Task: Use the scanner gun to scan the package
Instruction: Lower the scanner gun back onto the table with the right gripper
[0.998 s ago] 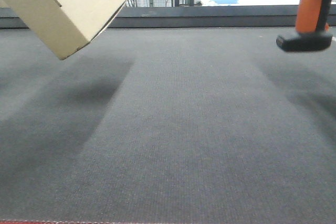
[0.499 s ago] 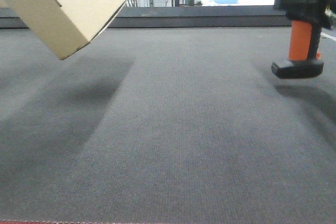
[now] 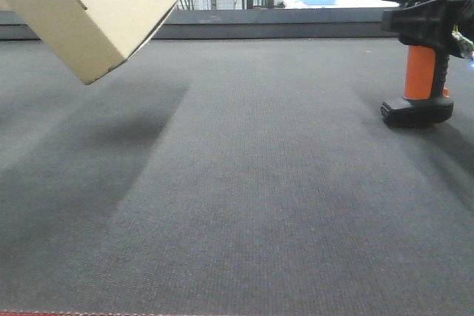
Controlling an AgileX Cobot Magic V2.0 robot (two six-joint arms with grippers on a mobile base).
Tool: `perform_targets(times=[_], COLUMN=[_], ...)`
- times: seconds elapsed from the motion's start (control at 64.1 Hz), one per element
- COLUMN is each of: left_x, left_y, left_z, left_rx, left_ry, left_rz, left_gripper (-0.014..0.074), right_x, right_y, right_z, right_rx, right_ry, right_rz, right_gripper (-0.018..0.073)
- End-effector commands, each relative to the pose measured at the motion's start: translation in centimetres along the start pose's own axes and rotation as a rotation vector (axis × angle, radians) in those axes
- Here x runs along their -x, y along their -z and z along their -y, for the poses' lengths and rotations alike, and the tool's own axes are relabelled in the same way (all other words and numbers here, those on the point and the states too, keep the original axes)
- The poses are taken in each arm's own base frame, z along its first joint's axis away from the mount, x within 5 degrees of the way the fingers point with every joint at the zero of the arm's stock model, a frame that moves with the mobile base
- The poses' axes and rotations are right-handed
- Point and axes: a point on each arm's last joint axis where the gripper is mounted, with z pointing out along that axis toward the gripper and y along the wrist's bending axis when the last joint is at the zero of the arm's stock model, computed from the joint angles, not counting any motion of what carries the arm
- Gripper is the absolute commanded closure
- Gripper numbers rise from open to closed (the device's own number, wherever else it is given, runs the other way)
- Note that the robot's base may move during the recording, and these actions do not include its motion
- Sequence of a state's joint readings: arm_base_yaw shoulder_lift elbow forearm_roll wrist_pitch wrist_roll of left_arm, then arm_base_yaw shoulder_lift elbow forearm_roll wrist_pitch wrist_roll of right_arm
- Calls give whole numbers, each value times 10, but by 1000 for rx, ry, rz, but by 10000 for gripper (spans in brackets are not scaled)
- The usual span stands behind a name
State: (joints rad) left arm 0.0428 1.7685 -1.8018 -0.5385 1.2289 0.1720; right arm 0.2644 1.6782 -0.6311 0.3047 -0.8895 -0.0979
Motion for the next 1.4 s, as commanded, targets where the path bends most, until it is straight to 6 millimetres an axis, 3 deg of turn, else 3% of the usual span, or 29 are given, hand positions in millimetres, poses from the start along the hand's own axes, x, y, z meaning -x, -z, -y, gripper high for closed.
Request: perform_targets(times=[0.0,0.14,0.374,0.53,0.811,1.139,1.388], left_x=[1,1,1,1,1,1,0], left_y=[3,3,3,3,3,3,3], left_z=[5,6,7,7,7,7,-5], left_rx=[-17,-23,-37,-39,-39,-33,92], left_ry=[-9,-7,-2,-1,-1,-3,-22], left_rz=[18,19,21,21,21,20,0], left_gripper=[708,708,708,708,708,708,708], right_x=[9,8,7,3,-6,8,15], right_y=[0,0,0,0,1,15,32], right_z=[0,0,0,-1,-2,-3,2], right_rx=[1,1,2,7,20,33,39], right_ry=[-1,-1,-1,-1,-2,-48,-46], right_rz=[68,65,55,7,-113,-216,-290], right_gripper=[721,677,205,-13,-6,-6,-6])
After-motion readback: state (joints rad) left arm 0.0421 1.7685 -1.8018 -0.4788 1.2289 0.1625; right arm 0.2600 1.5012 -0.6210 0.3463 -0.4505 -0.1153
